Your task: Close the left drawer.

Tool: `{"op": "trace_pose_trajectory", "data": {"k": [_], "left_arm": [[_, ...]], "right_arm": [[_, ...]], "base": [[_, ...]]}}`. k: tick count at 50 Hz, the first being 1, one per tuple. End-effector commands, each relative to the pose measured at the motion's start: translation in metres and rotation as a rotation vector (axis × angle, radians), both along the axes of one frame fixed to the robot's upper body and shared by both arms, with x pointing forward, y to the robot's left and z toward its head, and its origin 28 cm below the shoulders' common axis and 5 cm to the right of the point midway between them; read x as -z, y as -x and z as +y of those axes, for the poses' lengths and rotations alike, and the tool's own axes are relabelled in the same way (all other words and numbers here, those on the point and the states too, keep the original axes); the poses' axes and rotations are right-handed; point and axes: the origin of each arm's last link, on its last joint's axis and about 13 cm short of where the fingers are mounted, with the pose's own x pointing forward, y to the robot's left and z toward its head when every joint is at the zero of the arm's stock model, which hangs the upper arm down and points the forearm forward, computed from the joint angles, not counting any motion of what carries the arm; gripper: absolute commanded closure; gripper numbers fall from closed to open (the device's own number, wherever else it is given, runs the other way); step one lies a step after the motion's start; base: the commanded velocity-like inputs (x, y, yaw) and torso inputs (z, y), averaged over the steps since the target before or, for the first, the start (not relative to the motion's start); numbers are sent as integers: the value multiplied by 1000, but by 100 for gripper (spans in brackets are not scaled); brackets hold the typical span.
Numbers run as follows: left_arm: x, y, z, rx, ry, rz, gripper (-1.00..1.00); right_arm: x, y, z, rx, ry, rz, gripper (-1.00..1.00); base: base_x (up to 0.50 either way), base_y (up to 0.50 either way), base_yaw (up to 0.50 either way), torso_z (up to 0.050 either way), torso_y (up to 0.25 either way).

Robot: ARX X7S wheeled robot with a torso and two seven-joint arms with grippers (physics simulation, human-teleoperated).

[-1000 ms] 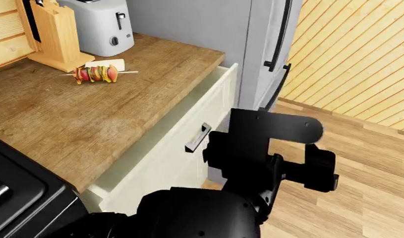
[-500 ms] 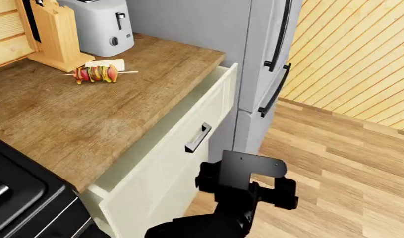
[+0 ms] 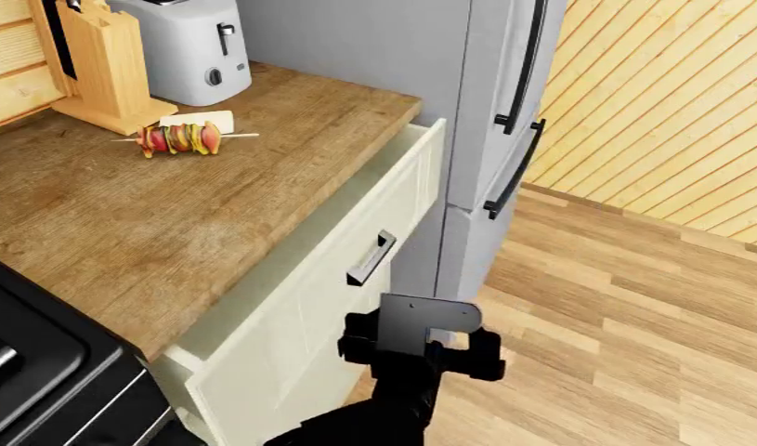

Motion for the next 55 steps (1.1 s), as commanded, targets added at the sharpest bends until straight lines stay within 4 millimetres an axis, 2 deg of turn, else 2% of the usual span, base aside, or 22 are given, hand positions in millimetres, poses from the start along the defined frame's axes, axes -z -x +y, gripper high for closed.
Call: {"op": "trace_pose_trajectory", "data": {"k": [1,9,20,30,38,55], "left_arm": [[12,-8,7,-25,4,1,-100],[18,-17,13,-66,3,0,-100],[28,-38,30,-145,-4,-1,-100],[43,-48,39,-186,-33,14,-100],[45,-52,43,-209,-35,20,-100],[63,-67,58,-280,-63,38,-100]], "right_arm": [[0,1,1,1,-2,-1,-100],[-2,2,1,3,-5,-5,-100],[0,1,1,1,-7,-4,-100],[2,-1,1,-3,-6,-1,-100],[2,-1,2,-5,-9,-5,-100],[1,1,2,-6,-11,-6,-100]], "base": [[0,0,0,0,0],[0,0,0,0,0],[0,0,0,0,0],[0,0,0,0,0],[0,0,0,0,0],[0,0,0,0,0]]}}
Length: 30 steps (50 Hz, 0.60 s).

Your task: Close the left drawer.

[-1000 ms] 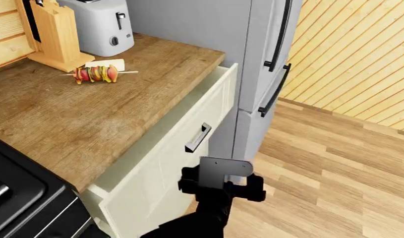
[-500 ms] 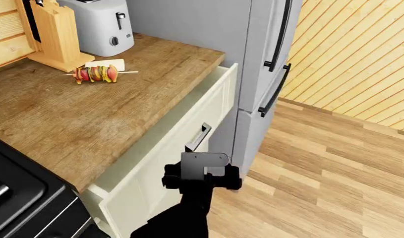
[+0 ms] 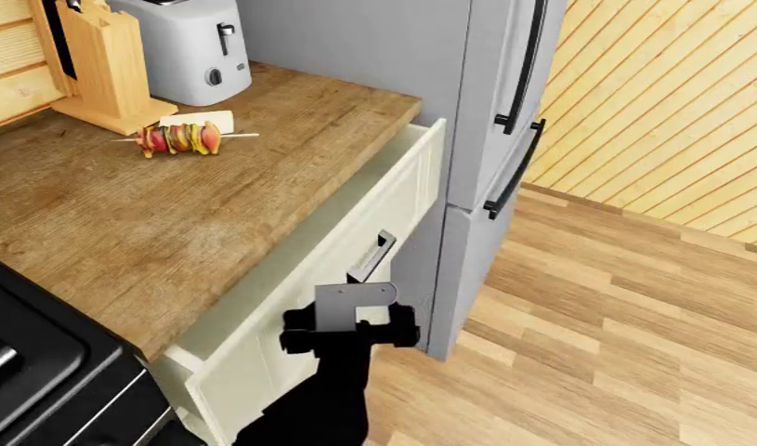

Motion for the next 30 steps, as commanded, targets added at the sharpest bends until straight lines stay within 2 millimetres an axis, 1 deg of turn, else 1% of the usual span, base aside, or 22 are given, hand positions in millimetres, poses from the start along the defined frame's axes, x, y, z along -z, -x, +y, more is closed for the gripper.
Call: {"op": "trace_pose_trajectory", "data": {"k": [1,7,14,25,30], "left_arm": [[12,-9,11,-45,-16,17,-100],[23,-16,18,-74,-33,25,-100],[35,-16,23,-93,-51,44,-100],[39,-22,35,-155,-53,56,-100],[33,-30,41,-190,-38,38,-100]], "right_arm": [[0,1,0,-1,-1,0,-100],[1,-1,1,-6,-2,1,-100],[1,0,1,-3,-4,2,-100],[2,1,2,0,-4,7,-100],[3,1,3,-1,-6,10,-100]], "base": [[0,0,0,0,0],[0,0,0,0,0],[0,0,0,0,0],[0,0,0,0,0],[0,0,0,0,0]]}}
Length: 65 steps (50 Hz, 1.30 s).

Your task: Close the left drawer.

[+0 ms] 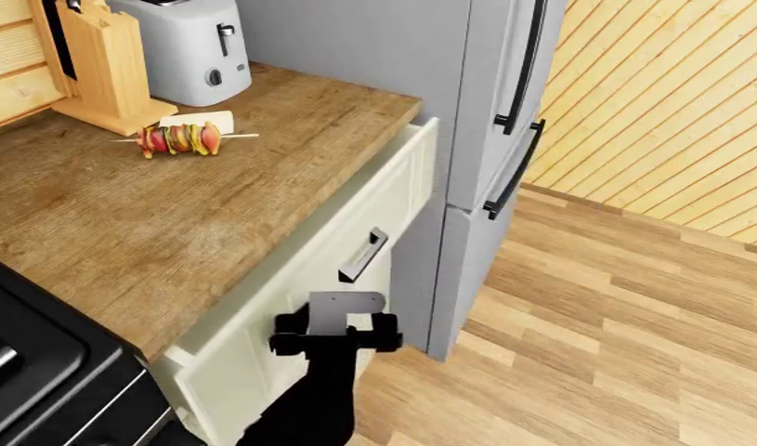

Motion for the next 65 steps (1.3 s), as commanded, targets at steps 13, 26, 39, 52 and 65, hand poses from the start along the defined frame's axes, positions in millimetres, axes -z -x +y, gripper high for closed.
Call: {"op": "trace_pose_trajectory", "data": {"k": [13,26,39,52,65], "left_arm": [[1,-18,38,-242,28,4,-100],[-1,-22,44,-373,31,28,-100],[-7,-29,54,-551,11,7,-100],[-6,-29,61,-711,-73,4,-100],[-2,-27,69,-822,-154,11,-100]], "right_arm": [[1,0,1,-6,-2,6,-100],[5,-1,3,-12,-4,13,-100],[6,-1,4,-18,-1,20,-100],[7,1,5,-25,0,21,-100],[8,2,8,-36,-1,20,-100]], "base": [[0,0,0,0,0],[0,0,0,0,0],[0,0,0,0,0],[0,0,0,0,0],[0,0,0,0,1]]}}
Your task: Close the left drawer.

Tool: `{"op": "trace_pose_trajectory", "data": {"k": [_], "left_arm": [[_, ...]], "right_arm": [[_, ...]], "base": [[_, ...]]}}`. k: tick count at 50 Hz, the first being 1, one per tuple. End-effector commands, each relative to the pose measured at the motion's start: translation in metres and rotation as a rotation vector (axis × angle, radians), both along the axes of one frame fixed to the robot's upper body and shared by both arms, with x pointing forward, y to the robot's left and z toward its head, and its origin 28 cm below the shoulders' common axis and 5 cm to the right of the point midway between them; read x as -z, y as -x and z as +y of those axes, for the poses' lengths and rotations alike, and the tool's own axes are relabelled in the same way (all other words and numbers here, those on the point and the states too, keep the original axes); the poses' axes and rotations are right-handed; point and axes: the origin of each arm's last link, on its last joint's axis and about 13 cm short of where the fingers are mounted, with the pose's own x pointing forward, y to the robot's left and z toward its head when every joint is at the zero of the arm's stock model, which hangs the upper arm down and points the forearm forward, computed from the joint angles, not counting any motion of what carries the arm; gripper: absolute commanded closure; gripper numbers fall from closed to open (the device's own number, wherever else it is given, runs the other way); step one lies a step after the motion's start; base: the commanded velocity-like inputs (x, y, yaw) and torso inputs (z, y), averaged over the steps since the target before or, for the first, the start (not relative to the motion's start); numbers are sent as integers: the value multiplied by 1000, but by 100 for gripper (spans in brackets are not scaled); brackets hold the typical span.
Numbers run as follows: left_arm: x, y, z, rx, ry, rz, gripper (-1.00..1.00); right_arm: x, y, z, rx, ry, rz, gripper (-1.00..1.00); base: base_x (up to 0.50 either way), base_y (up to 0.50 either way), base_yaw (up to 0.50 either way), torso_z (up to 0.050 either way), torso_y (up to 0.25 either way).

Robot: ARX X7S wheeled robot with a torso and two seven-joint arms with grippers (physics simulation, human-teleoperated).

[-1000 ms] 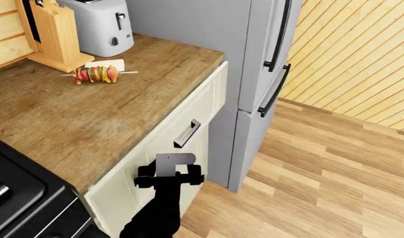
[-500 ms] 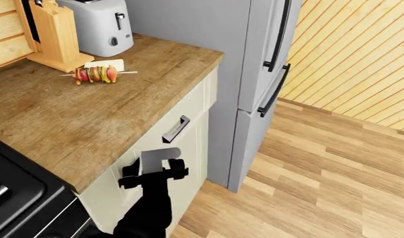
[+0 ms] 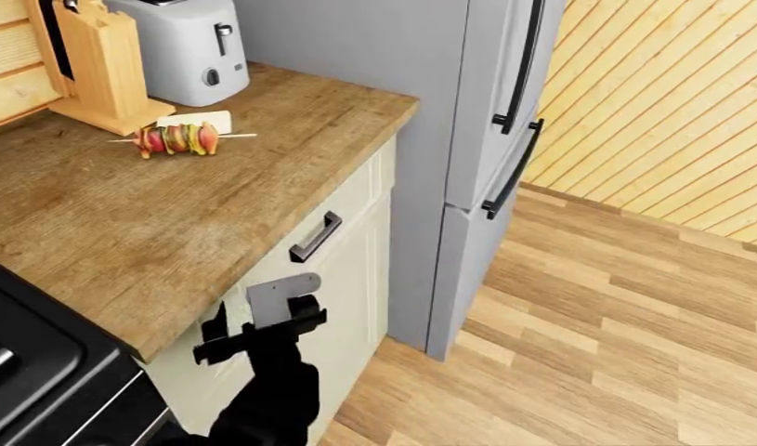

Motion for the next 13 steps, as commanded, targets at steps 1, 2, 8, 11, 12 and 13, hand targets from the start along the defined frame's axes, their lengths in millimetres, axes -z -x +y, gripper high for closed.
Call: {"op": "trace_pose_trajectory", "data": {"k": [1,2,8,11,12,13], "left_arm": [[-3,-8,29,-342,24,-11,-100],[-3,-8,29,-340,29,-10,-100],[-3,-8,30,-317,45,-15,-100],[-1,-6,28,-299,55,-9,-100],[0,-5,27,-289,59,-5,-100],[1,-5,26,-285,60,-3,-100]], "right_arm": [[1,1,2,-6,1,2,-100],[1,1,1,-7,2,2,-100],[0,1,1,-10,2,0,-100],[0,2,1,-11,5,0,-100],[0,2,2,-10,2,-1,-100],[0,2,2,-9,2,-1,-100]], "base": [[0,0,0,0,0],[0,0,0,0,0],[0,0,0,0,4],[0,0,0,0,0],[0,0,0,0,10],[0,0,0,0,0]]}}
